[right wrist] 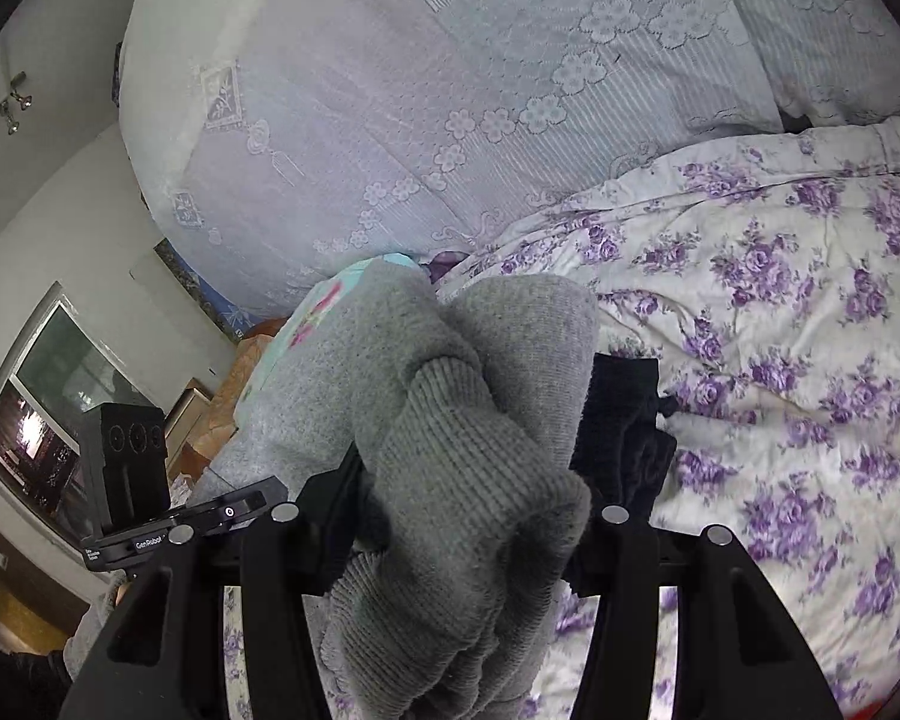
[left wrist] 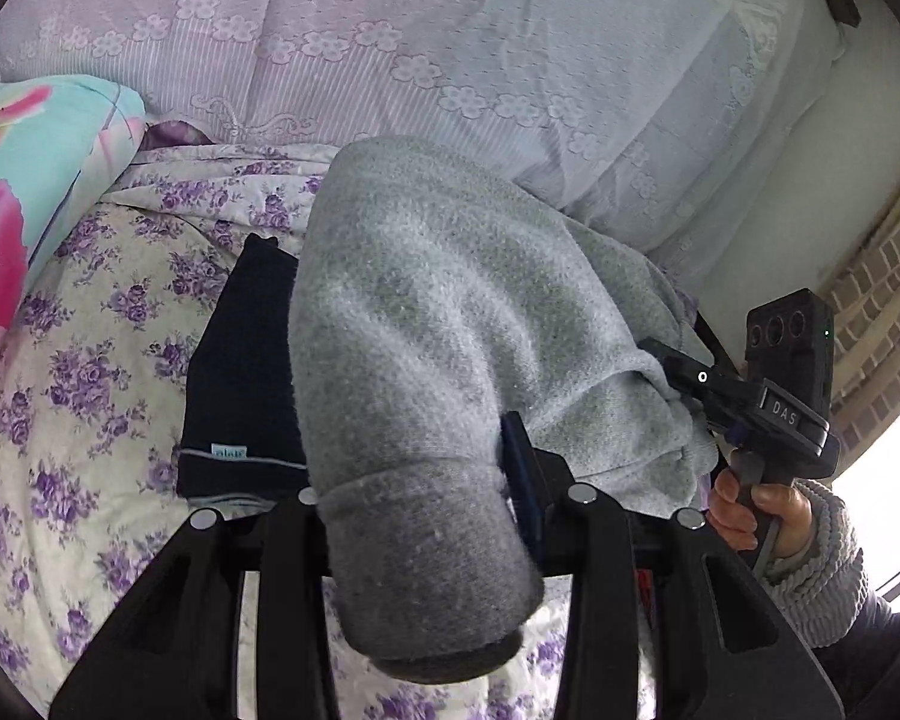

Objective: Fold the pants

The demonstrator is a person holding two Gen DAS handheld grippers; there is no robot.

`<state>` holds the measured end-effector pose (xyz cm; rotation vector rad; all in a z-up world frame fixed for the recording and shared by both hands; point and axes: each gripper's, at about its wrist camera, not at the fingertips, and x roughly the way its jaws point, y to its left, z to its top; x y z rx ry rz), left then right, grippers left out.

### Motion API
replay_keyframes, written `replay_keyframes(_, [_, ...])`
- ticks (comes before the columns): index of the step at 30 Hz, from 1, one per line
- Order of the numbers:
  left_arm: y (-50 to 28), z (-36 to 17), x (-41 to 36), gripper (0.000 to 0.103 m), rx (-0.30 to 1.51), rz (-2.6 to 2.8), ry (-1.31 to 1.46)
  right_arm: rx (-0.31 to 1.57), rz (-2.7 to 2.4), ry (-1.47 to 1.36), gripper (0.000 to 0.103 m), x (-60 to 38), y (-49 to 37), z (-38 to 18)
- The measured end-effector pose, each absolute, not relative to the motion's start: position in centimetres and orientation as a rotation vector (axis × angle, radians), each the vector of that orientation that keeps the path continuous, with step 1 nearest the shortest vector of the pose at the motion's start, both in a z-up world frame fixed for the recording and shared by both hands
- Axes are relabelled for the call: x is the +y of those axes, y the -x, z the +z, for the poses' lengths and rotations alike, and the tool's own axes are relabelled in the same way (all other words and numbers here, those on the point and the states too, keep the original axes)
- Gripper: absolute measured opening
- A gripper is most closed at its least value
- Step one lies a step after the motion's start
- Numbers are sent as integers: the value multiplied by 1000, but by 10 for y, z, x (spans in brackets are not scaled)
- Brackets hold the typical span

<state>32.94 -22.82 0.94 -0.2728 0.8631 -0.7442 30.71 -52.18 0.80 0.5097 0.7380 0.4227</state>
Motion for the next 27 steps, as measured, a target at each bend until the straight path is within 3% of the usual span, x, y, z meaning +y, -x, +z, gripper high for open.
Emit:
replay_keyframes(9, [-396,-74,-226,37,964,-678,379,856,421,-517,53,-519,-393,-72])
replay_keyframes(12, [-401,-102,-223,52,975,-654,407,859,405,-537,57,-524,-402,-95])
replay_keyframes(14, [-400,-111,-221,75,943,-617,393,850,417,-569,62,-532,-407,-104])
replay_keyframes(21, [-390,-96,-202,75,906,-569,394,802,406,-566,80,-553,-387,-82])
replay_keyframes(24, [-379,-70,-180,75,833,-547,447,719,310,-542,79,-564,-360,-51])
replay_keyframes(27, [-375,-43,-186,75,777,-561,398,660,301,-371,62,-541,-334,-23])
